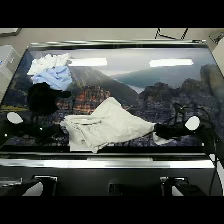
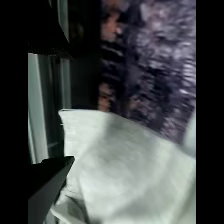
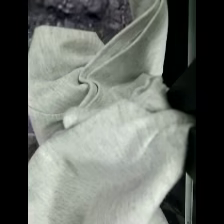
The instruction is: Fold the clothes and pants, and hang the long-sleeved shirts on hangers.
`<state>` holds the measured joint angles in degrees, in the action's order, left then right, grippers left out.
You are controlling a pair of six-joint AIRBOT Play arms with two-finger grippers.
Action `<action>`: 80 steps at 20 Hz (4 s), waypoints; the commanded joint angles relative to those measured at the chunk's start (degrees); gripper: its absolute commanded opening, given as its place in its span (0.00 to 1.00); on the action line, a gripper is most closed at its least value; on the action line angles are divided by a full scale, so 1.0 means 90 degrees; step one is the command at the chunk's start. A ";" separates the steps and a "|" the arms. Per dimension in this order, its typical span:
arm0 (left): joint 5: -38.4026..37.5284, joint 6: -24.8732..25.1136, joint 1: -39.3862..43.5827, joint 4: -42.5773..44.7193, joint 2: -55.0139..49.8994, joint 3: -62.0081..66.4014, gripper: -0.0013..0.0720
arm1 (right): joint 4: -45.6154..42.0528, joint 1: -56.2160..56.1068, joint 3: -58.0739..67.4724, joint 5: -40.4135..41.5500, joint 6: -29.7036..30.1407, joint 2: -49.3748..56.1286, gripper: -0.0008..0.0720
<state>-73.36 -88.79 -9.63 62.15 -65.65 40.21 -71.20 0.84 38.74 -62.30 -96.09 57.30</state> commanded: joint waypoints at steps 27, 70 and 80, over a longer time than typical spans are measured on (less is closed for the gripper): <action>0.3818 0.0750 0.0920 -0.1566 0.2805 0.6504 0.05 | -0.1751 0.0002 0.7837 0.0695 0.1110 -0.1226 0.07; 0.5355 -0.0427 0.2229 -0.3266 0.3143 -0.1579 0.06 | 0.4277 -0.3186 0.0092 0.1117 0.0923 0.2516 0.88; 0.8123 0.0231 0.2217 -0.3264 0.3648 0.0775 0.06 | 0.1197 -0.1848 0.2907 -0.0010 0.1013 0.0879 0.07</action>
<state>-11.77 -88.42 10.39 32.67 -34.11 37.67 -47.77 -22.94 53.54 -56.86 -87.15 72.10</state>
